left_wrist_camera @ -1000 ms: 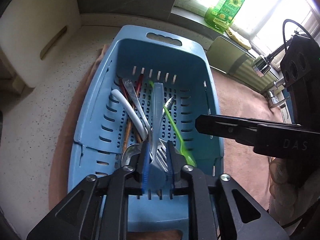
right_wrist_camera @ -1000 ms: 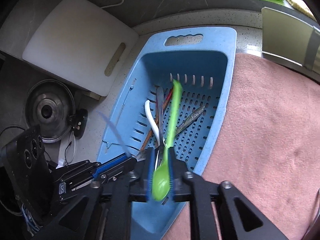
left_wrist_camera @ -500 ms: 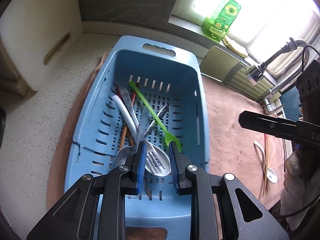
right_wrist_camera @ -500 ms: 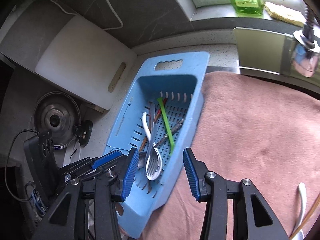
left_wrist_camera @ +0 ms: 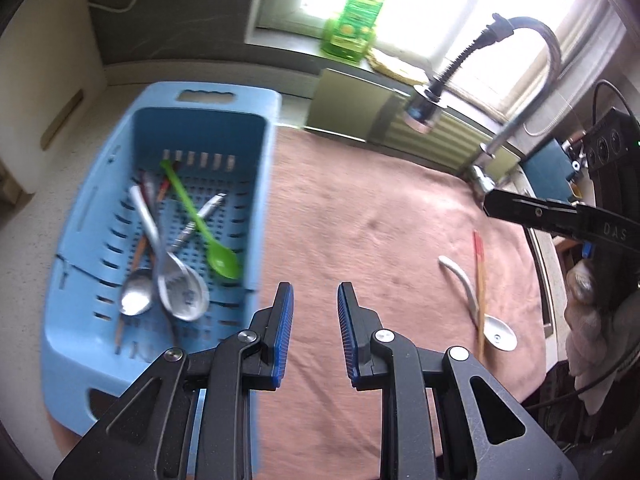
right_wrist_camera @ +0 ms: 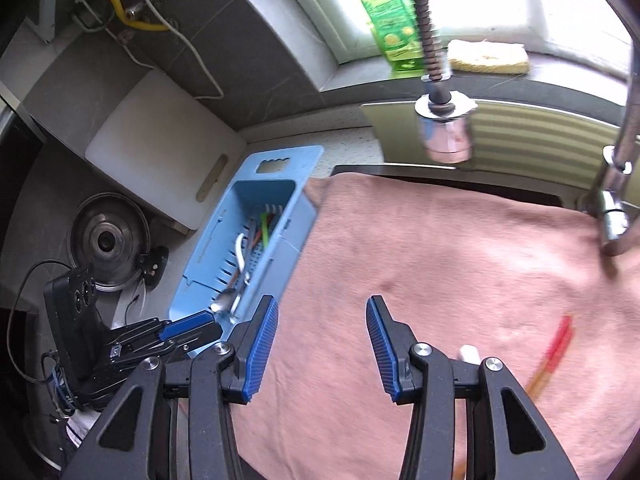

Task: Organize utensils
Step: 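Withdraw both grippers from the basket toward the towel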

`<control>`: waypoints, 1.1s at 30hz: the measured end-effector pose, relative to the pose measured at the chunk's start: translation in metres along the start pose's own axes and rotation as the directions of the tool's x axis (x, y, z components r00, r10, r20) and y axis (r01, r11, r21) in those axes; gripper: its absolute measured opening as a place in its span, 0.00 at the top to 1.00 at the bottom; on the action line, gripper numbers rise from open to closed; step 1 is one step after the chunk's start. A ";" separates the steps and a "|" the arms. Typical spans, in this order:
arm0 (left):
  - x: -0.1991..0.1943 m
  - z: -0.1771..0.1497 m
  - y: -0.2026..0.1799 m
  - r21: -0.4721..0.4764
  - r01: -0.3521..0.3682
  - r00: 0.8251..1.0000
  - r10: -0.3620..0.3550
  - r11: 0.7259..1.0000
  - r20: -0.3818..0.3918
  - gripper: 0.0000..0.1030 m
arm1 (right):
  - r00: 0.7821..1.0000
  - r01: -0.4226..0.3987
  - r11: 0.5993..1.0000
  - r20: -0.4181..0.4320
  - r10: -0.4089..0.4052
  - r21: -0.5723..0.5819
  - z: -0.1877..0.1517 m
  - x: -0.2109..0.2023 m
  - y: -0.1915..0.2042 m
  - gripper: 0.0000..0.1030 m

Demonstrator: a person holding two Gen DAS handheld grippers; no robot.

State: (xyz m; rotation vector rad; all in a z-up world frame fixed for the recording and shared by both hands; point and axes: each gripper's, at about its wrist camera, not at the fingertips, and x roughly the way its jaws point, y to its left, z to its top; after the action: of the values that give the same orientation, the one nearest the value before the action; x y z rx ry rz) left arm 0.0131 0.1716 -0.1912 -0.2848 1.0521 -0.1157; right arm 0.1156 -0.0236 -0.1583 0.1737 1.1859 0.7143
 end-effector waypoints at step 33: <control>0.083 -0.054 -0.179 0.220 0.233 0.945 -0.167 0.947 -0.282 0.79 | 0.987 0.012 0.957 -0.159 0.036 0.291 -0.060 -0.027 -0.168 0.66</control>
State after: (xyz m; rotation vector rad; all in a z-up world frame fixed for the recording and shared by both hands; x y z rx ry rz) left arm 0.0143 -0.0287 -0.2344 -0.1481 1.2534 -0.4799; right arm 0.1268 -0.1828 -0.2416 0.3744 1.4462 0.5685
